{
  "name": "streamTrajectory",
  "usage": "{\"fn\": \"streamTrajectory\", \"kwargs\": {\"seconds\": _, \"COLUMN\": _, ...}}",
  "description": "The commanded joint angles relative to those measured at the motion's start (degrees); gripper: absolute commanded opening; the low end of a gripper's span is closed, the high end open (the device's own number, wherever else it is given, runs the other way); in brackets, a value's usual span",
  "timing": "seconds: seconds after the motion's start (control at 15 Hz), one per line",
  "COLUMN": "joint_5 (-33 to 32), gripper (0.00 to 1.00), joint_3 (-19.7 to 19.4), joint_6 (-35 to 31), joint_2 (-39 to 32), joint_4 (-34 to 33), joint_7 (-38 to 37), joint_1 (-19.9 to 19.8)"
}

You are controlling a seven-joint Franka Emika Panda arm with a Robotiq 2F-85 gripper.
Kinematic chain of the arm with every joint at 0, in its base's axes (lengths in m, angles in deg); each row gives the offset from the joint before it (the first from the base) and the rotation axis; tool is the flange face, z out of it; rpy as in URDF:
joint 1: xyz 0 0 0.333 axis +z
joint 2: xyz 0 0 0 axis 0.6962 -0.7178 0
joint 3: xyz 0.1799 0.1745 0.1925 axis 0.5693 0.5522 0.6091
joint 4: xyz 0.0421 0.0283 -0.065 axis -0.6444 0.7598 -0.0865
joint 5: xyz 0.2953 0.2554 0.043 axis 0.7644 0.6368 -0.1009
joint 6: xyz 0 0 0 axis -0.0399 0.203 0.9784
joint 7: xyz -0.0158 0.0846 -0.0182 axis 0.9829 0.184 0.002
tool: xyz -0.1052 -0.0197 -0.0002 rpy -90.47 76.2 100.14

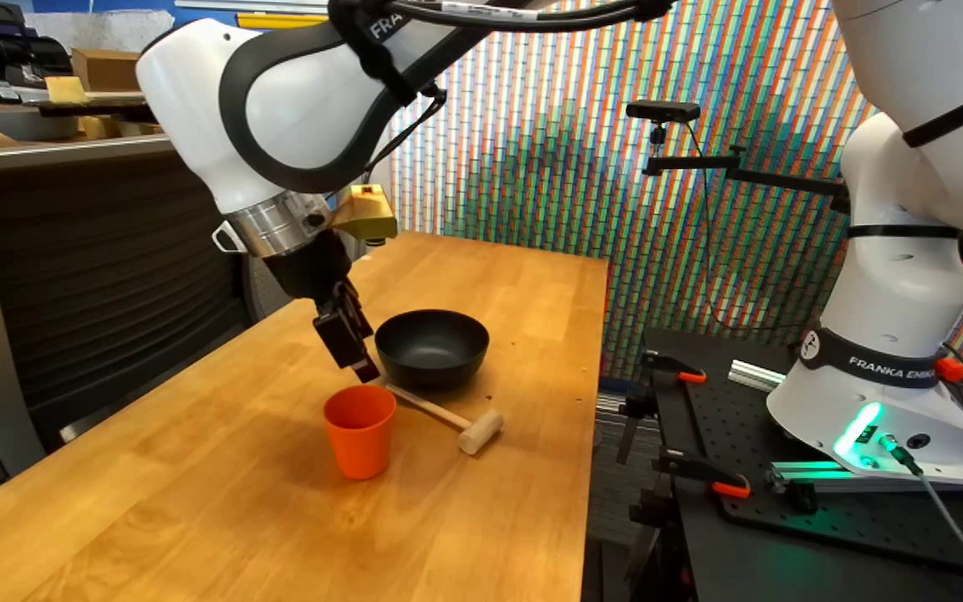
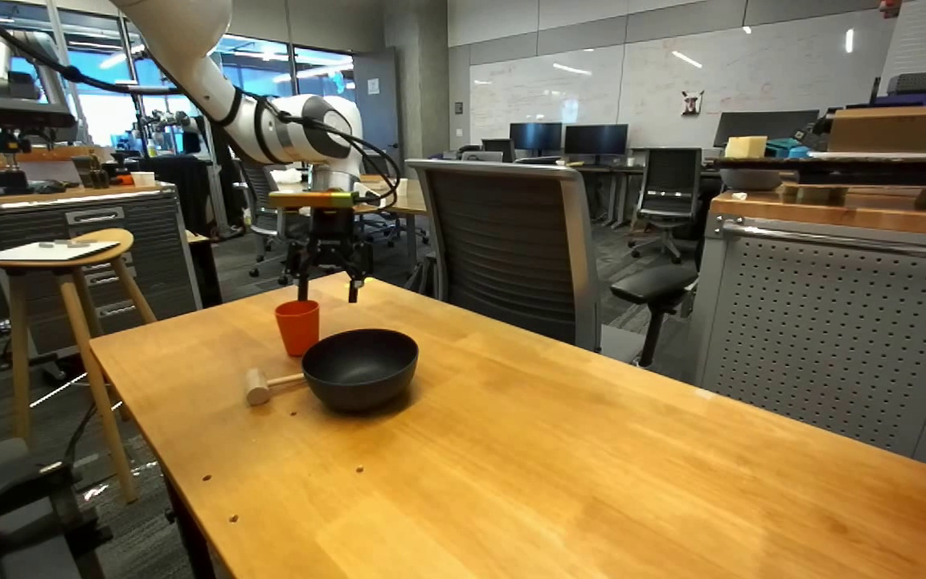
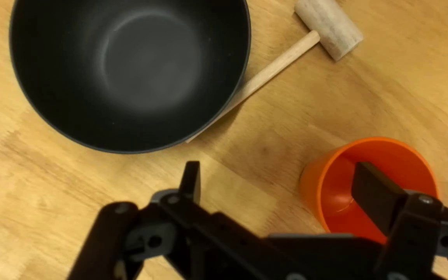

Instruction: Put the cup in the bowl

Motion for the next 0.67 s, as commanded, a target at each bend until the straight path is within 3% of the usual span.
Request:
{"fn": "streamTrajectory", "kwargs": {"seconds": 0.0, "joint_5": 0.4, "gripper": 1.00, "joint_3": 0.5, "joint_6": 7.3, "joint_2": -8.2, "joint_4": -13.1, "joint_7": 2.8, "joint_1": 0.0}}
{"fn": "streamTrajectory", "kwargs": {"seconds": 0.33, "joint_5": 1.7, "gripper": 1.00, "joint_3": 0.9, "joint_6": 9.4, "joint_2": -14.7, "joint_4": -20.2, "joint_7": 5.6, "joint_1": -0.7}}
{"fn": "streamTrajectory", "kwargs": {"seconds": 0.4, "joint_5": 2.2, "gripper": 0.75, "joint_3": 1.1, "joint_6": 9.9, "joint_2": -15.7, "joint_4": -21.1, "joint_7": 6.4, "joint_1": -0.9}}
{"fn": "streamTrajectory", "kwargs": {"seconds": 0.47, "joint_5": 2.7, "gripper": 0.74, "joint_3": 1.3, "joint_6": 10.4, "joint_2": -16.3, "joint_4": -21.7, "joint_7": 6.9, "joint_1": -1.2}}
{"fn": "streamTrajectory", "kwargs": {"seconds": 0.6, "joint_5": 4.1, "gripper": 0.58, "joint_3": 1.8, "joint_6": 11.7, "joint_2": -17.1, "joint_4": -22.3, "joint_7": 8.3, "joint_1": -1.9}}
